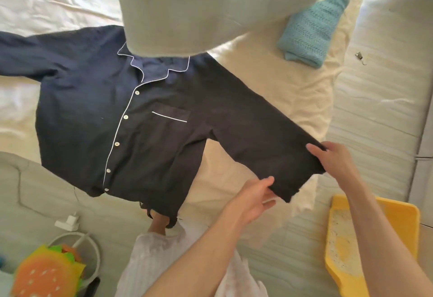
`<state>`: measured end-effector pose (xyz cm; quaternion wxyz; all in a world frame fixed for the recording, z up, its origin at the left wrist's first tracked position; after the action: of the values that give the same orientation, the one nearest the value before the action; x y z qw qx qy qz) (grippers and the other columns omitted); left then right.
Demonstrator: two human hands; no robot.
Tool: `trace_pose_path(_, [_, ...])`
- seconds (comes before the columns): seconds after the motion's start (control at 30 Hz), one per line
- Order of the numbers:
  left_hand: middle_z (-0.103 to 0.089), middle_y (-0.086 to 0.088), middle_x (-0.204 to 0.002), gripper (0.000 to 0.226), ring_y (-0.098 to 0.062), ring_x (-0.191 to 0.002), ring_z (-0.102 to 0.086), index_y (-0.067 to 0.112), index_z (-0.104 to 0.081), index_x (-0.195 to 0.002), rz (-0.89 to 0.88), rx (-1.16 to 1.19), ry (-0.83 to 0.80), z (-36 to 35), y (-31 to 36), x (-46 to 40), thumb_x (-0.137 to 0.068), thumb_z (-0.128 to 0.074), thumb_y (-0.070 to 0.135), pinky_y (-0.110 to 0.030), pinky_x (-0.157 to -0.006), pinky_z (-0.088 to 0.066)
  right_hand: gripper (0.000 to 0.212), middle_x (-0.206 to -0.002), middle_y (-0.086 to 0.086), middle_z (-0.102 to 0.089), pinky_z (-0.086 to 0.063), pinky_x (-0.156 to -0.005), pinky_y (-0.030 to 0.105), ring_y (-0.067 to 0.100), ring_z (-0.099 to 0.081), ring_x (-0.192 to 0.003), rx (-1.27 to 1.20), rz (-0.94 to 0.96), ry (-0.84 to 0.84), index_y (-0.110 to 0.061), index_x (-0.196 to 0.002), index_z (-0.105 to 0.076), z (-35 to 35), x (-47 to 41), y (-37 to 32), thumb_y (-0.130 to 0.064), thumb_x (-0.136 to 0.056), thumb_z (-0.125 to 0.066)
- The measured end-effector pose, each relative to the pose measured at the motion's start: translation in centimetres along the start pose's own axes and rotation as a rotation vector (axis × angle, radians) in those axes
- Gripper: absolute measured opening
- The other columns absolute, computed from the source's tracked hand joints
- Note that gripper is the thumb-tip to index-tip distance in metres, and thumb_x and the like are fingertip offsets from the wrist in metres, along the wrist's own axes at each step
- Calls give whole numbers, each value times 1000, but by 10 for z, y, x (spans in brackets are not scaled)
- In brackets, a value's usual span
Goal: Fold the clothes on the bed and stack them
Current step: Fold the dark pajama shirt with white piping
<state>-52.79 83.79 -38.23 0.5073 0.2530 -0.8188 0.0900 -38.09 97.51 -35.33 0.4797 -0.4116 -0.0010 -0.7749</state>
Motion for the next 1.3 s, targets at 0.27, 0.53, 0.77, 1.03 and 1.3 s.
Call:
trace_pose_path(0.27, [-67,-10,-102,19,-20,-86,-62,8,-61,-110,-204,-426,315,26,20,-6,-94,-51,11,-27,-73,-49,38,-121,18,-61,-43,-82,39,40,-54,-111,285,80,340,-12,-127,-55,47,-35,-17,-30,-95,-50])
trace_pose_path(0.53, [-63,-13,-113,19,-29,-105,-56,7,-62,-108,-261,-696,983,187,42,38,-93,-52,11,-29,-83,-39,29,-119,19,-58,-38,-94,41,37,-49,-115,226,142,135,-4,-114,-61,-83,4,-28,-21,-92,-53])
trace_pose_path(0.77, [-47,-8,-118,39,-24,-107,-50,9,-53,-118,-394,-705,995,197,59,3,-88,-61,34,-39,-94,-43,29,-78,17,-61,-53,-58,27,24,-61,-66,-557,-266,-392,-3,-84,-62,-225,14,-64,-30,-93,-57])
trace_pose_path(1.03, [-57,-8,-102,15,-25,-101,-49,8,-62,-100,-486,-988,1032,191,72,-4,-93,-52,16,-37,-89,-40,23,-78,8,-58,-47,-48,23,15,-56,-56,-916,-466,-293,-3,-115,-58,-234,-18,-97,-9,-92,-57])
trace_pose_path(1.3, [-52,-6,-92,23,-23,-86,-48,7,-54,-99,-673,-1284,770,159,56,5,-85,-44,-8,-31,-80,-37,31,-68,2,-48,-47,-49,24,13,-51,-55,-888,-472,-236,-5,-115,-55,-215,-28,-93,-12,-87,-66])
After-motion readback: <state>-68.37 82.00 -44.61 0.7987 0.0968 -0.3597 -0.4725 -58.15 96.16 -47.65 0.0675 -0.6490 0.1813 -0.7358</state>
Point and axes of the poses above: each hand's wrist, its own x-axis away from the middle knuckle, its own z-axis out of the back of the hand, y = z × x, the point moved 8 cm from there along -x, towards the middle knuckle
